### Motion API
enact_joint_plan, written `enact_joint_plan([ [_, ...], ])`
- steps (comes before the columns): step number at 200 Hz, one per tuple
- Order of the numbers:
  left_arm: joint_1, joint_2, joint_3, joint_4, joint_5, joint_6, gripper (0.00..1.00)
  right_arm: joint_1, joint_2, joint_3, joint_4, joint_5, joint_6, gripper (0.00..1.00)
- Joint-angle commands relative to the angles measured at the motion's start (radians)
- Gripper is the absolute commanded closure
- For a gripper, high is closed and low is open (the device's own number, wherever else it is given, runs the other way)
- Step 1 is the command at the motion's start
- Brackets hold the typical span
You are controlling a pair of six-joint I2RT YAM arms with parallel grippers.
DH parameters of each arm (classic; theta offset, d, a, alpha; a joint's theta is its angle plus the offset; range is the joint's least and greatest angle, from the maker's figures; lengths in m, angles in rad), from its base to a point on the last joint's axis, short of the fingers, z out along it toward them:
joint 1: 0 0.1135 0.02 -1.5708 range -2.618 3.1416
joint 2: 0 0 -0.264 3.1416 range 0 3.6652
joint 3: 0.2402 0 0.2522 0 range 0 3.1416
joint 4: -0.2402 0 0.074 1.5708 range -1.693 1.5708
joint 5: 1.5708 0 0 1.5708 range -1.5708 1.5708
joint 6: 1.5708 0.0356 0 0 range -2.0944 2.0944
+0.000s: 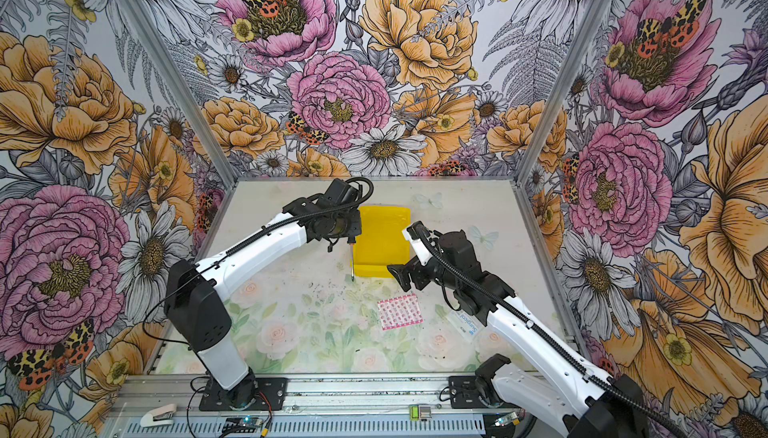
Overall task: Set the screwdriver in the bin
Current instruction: 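Lift the screwdriver with the left gripper and carry it over the yellow bin, then lower the screwdriver into the yellow bin and open the left gripper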
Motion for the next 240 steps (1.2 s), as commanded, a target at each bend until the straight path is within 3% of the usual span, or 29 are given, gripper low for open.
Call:
enact_joint_plan([
  [1, -0.005, 0.088, 0.099, 0.012, -0.027, 0.028, 0.78, -0.016, -0.027, -0.013, 0.015, 0.005, 0.031, 0.0],
  [89, 0.031, 0.386, 0.41, 0.013, 0.0, -0.02, 0.78, -0.065, -0.035, -0.028, 0.014, 0.016, 0.049, 0.0],
  [240, 0.036, 0.551, 0.447, 0.012, 0.045, -0.065, 0.78, -0.126, -0.012, -0.024, 0.016, -0.001, 0.046, 0.01],
])
